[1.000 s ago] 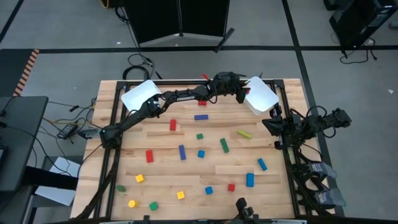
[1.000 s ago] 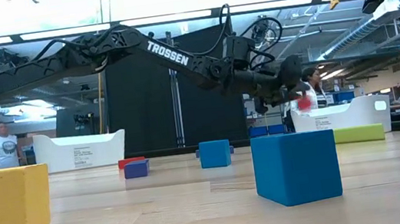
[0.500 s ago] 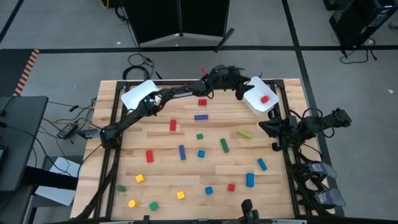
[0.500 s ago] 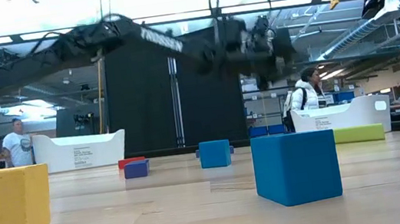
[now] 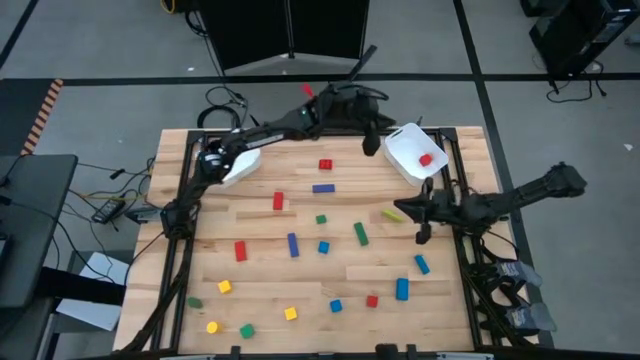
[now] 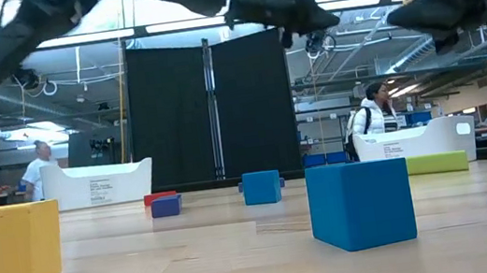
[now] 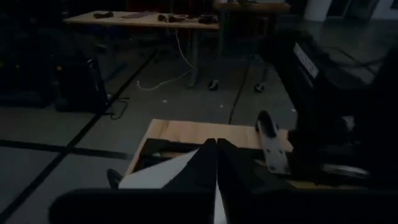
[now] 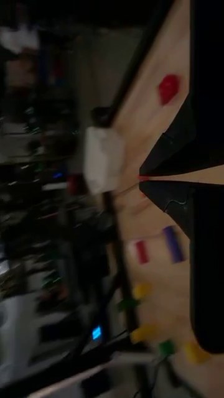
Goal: Sort blocks by size
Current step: Put the large light green block into the left white bin
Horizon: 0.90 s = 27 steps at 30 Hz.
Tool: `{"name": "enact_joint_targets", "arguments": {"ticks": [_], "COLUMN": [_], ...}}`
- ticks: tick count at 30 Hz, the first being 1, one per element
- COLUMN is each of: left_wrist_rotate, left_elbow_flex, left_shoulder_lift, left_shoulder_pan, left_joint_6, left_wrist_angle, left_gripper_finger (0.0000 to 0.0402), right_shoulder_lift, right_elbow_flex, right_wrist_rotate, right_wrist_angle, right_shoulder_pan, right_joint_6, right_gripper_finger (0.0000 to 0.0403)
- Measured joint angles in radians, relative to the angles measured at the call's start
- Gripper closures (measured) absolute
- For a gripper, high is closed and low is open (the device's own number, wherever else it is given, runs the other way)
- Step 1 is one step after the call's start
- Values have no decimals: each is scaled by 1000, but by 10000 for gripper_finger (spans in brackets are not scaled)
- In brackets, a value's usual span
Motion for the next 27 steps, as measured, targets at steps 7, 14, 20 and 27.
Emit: {"name": "enact_joint_targets", "arguments": {"ticks": [7,14,20,27], "left_wrist_rotate": [-112,-255,-344,-429], "left_elbow_flex": [-502,-1061,-1384,-1606], "left_shoulder_lift": [-350,-787,-1090,-1320], "left_shoulder_pan": [-36,-94,-168,-238], "left_joint_6": [-22,-109,-196,-238], "left_wrist_angle": [203,379,441,469], "left_gripper_finger": [391,391,391,391], "right_shoulder_lift": [294,494,622,707], "right_elbow_flex": [146,353,506,505], "right_wrist_rotate": [6,41,-42,-160], "right_wrist_angle": [-59,-448,-786,-926], "right_shoulder_pan": [-29,-49,-50,-50], "right_joint_6": [24,170,291,387], "right_gripper_finger": [368,361,310,222]}}
